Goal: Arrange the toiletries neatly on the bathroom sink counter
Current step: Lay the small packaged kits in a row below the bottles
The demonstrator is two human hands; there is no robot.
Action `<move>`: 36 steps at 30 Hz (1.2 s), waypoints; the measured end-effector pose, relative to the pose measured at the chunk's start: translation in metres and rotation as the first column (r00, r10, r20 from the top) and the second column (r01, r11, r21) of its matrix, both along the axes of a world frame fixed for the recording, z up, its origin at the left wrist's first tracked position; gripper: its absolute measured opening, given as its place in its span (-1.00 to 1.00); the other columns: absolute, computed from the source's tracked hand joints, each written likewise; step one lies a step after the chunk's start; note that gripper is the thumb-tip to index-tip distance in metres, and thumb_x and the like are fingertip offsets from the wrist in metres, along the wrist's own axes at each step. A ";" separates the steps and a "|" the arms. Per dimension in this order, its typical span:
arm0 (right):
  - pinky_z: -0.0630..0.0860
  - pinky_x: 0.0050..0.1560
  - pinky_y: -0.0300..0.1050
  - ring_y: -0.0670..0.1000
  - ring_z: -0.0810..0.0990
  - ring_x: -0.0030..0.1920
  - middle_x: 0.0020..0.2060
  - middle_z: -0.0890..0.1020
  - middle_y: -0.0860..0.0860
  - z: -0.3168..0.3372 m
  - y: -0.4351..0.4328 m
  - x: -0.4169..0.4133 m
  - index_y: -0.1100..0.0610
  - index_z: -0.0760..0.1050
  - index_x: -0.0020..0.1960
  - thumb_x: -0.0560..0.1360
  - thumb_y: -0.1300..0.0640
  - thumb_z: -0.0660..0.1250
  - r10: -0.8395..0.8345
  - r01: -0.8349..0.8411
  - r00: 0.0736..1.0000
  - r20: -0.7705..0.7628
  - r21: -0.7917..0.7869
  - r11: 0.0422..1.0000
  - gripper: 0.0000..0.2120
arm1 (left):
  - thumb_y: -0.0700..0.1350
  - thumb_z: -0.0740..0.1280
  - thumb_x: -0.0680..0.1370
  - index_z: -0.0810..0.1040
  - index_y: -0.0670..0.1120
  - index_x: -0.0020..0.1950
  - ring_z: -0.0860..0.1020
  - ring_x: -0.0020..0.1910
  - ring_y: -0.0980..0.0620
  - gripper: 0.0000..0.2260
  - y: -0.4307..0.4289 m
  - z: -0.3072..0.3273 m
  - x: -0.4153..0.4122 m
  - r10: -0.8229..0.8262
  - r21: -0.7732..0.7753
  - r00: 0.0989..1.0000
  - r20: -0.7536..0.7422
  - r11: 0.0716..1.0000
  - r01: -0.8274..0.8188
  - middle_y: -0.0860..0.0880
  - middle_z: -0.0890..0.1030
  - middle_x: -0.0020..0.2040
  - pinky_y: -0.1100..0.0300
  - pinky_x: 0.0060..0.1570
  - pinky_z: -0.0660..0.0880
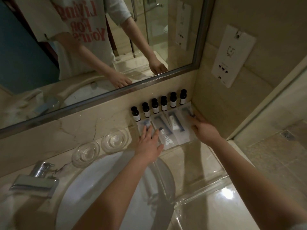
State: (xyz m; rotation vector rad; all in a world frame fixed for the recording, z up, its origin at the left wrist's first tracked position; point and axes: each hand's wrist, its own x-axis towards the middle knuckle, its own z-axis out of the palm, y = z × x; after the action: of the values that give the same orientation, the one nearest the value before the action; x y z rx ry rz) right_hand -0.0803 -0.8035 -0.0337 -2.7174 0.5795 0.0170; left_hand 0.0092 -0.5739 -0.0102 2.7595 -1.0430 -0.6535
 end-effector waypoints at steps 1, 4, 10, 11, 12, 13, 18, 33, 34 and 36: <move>0.43 0.24 -0.08 0.15 0.39 0.37 0.54 0.09 0.08 0.001 0.000 0.001 -0.04 0.17 0.50 0.61 0.13 0.12 -0.002 0.002 1.000 0.000 -0.002 1.000 -0.53 | 0.09 0.11 0.61 -0.09 0.02 0.55 -0.32 0.52 -0.07 -0.41 0.000 0.000 0.000 0.002 -0.003 1.000 -0.004 1.000 -0.002 -0.08 -0.20 0.57 -0.11 0.52 -0.06; 0.42 0.26 -0.07 0.16 0.35 0.40 0.53 0.10 0.09 0.002 0.000 0.001 -0.04 0.19 0.49 0.60 0.12 0.13 -0.023 0.022 1.000 0.014 0.018 1.000 -0.53 | 0.09 0.11 0.61 -0.08 0.03 0.56 -0.32 0.52 -0.06 -0.41 0.000 0.000 -0.001 0.013 -0.029 1.000 -0.019 0.999 -0.014 -0.08 -0.21 0.57 -0.10 0.51 -0.06; 0.58 -0.02 0.05 0.22 0.55 0.16 0.48 0.26 0.11 0.005 0.018 0.002 0.03 0.29 0.44 0.54 0.06 0.13 0.016 -0.004 0.988 0.155 -0.078 0.997 -0.54 | 0.07 0.13 0.61 -0.10 -0.12 0.55 -0.23 0.55 -0.07 -0.37 0.006 0.006 -0.006 0.094 -0.105 0.996 -0.013 0.990 -0.095 -0.12 -0.20 0.57 0.00 0.52 -0.05; 0.53 0.13 0.08 0.22 0.47 0.29 0.48 0.27 0.12 0.005 0.024 0.003 0.07 0.30 0.43 0.54 0.04 0.13 0.065 -0.049 0.986 0.153 -0.106 0.993 -0.54 | 0.07 0.14 0.60 -0.11 -0.13 0.55 -0.22 0.55 -0.06 -0.35 0.009 0.006 -0.008 0.097 -0.118 0.995 -0.015 0.988 -0.098 -0.12 -0.20 0.57 0.01 0.52 -0.05; 0.45 0.26 0.11 0.19 0.36 0.40 0.48 0.27 0.13 0.005 0.031 0.005 0.08 0.28 0.44 0.54 0.04 0.15 0.106 -0.087 0.983 0.153 -0.125 0.988 -0.53 | 0.08 0.15 0.60 -0.12 -0.14 0.55 -0.23 0.55 -0.05 -0.34 0.013 0.005 -0.009 0.092 -0.124 0.996 -0.017 0.988 -0.093 -0.11 -0.21 0.57 0.02 0.52 -0.06; 0.38 0.34 0.12 0.17 0.26 0.46 0.48 0.26 0.14 0.005 0.036 0.008 0.07 0.25 0.46 0.54 0.05 0.18 0.123 -0.106 0.981 0.150 -0.121 0.987 -0.51 | 0.10 0.15 0.59 -0.15 -0.13 0.55 -0.24 0.54 -0.04 -0.31 0.018 0.004 -0.009 0.079 -0.120 0.997 -0.020 0.989 -0.081 -0.10 -0.22 0.57 0.02 0.53 -0.07; 0.32 0.40 0.10 0.14 0.13 0.51 0.53 0.09 0.11 0.013 0.052 0.030 0.07 0.09 0.51 0.58 0.07 0.18 0.080 -0.079 0.996 0.043 -0.023 0.997 -0.45 | 0.23 0.13 0.56 -0.23 -0.06 0.54 -0.28 0.53 -0.01 -0.24 0.033 -0.005 -0.003 -0.012 -0.047 1.000 -0.003 0.999 0.012 -0.06 -0.27 0.56 0.01 0.51 -0.12; 0.38 0.34 0.07 0.18 0.25 0.45 0.52 0.14 0.15 0.001 0.066 0.037 0.07 0.19 0.49 0.58 0.10 0.13 0.062 -0.063 0.998 0.019 0.066 0.996 -0.52 | 0.21 0.11 0.57 -0.20 -0.03 0.55 -0.09 0.54 -0.16 -0.29 0.014 -0.015 -0.011 0.094 0.004 0.992 0.083 0.995 -0.095 -0.11 -0.23 0.56 -0.06 0.50 0.07; 0.38 0.35 0.07 0.18 0.25 0.46 0.52 0.13 0.14 0.003 0.067 0.037 0.06 0.18 0.49 0.58 0.09 0.13 0.061 -0.062 0.998 0.016 0.066 0.996 -0.52 | 0.21 0.11 0.57 -0.20 -0.02 0.55 -0.09 0.54 -0.16 -0.29 0.015 -0.014 -0.011 0.096 0.003 0.992 0.080 0.995 -0.097 -0.11 -0.23 0.56 -0.07 0.50 0.07; 0.37 0.35 0.06 0.17 0.26 0.45 0.53 0.13 0.12 0.007 0.068 0.036 0.05 0.16 0.50 0.58 0.08 0.15 0.056 -0.057 0.998 0.008 0.053 0.997 -0.51 | 0.21 0.12 0.57 -0.19 -0.01 0.55 -0.10 0.54 -0.15 -0.30 0.016 -0.012 -0.011 0.101 -0.001 0.993 0.068 0.995 -0.101 -0.09 -0.22 0.56 -0.07 0.49 0.06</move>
State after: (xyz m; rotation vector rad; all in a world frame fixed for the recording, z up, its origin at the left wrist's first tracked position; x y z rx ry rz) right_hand -0.0448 -0.7357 -0.0265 -2.6807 0.4933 0.0379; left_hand -0.0019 -0.5581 -0.0221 2.8333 -0.9079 -0.5509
